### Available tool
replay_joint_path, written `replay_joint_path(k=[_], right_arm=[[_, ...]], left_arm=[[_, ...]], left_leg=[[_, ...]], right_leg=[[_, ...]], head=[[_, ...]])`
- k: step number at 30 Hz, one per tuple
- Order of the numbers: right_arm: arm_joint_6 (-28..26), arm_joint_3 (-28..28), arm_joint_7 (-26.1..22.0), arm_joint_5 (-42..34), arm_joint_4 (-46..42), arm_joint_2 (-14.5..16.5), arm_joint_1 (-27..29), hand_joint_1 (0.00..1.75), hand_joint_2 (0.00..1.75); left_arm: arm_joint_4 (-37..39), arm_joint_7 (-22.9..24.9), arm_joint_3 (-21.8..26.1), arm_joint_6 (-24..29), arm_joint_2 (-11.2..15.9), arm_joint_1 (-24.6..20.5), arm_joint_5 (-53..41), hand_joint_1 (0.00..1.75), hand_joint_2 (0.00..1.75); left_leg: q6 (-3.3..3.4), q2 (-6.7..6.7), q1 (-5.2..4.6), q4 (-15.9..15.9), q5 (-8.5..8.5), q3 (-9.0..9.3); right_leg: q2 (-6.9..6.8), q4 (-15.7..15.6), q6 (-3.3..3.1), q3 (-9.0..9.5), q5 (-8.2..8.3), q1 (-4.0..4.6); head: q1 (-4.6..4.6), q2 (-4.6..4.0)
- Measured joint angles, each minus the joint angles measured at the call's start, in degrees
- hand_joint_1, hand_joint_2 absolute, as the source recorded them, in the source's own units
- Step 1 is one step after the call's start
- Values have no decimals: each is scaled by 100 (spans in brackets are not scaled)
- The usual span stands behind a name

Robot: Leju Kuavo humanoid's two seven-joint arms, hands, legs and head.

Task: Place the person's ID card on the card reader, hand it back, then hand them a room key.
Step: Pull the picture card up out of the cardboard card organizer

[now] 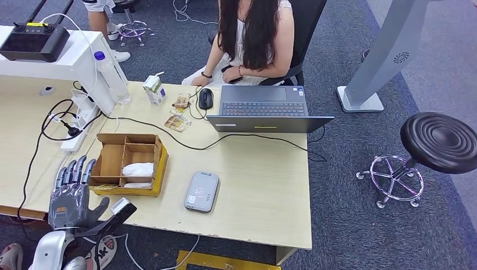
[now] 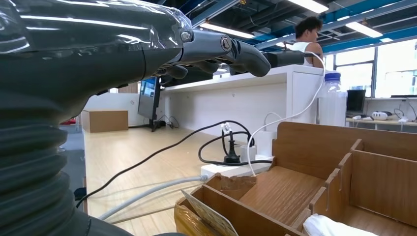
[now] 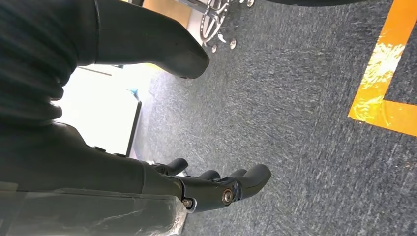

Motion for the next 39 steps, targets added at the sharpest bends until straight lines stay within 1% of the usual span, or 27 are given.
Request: replay_joint_path(k=[6, 12, 16, 25, 39], right_arm=[[13, 61, -72, 5, 1, -2, -4, 0, 175], [72, 146, -106, 23, 1, -15, -15, 0, 175], [75, 189, -108, 21, 1, -32, -21, 0, 175], [70, 196, -107, 21, 1, -38, -26, 0, 175], [74, 210, -110, 21, 1, -38, -28, 0, 175]], left_arm=[[172, 65, 92, -97, -37, -104, -103, 0, 175], [709, 3, 242, -55, -37, -393, -109, 0, 175], [935, -30, 292, -34, -40, -489, -97, 0, 175], [1161, -35, 355, -21, -70, -547, -92, 0, 175], [1269, -88, 364, -6, -76, -582, -86, 0, 175]], left_leg=[[0, -2, 0, 0, 0, 0], [0, -1, 0, 0, 0, 0], [0, 0, 0, 0, 1, 0], [0, 0, 0, 0, 0, 0], [0, 0, 0, 0, 0, 0]], right_leg=[[-1, 0, 0, 0, 0, 0], [-1, 0, -1, 0, 1, 0], [0, 0, -1, 1, 1, 0], [0, 0, 0, -1, 0, 0], [0, 0, 0, 0, 0, 0]], head=[[-1, 0], [-1, 0], [0, 0], [-1, 0], [-1, 0]])
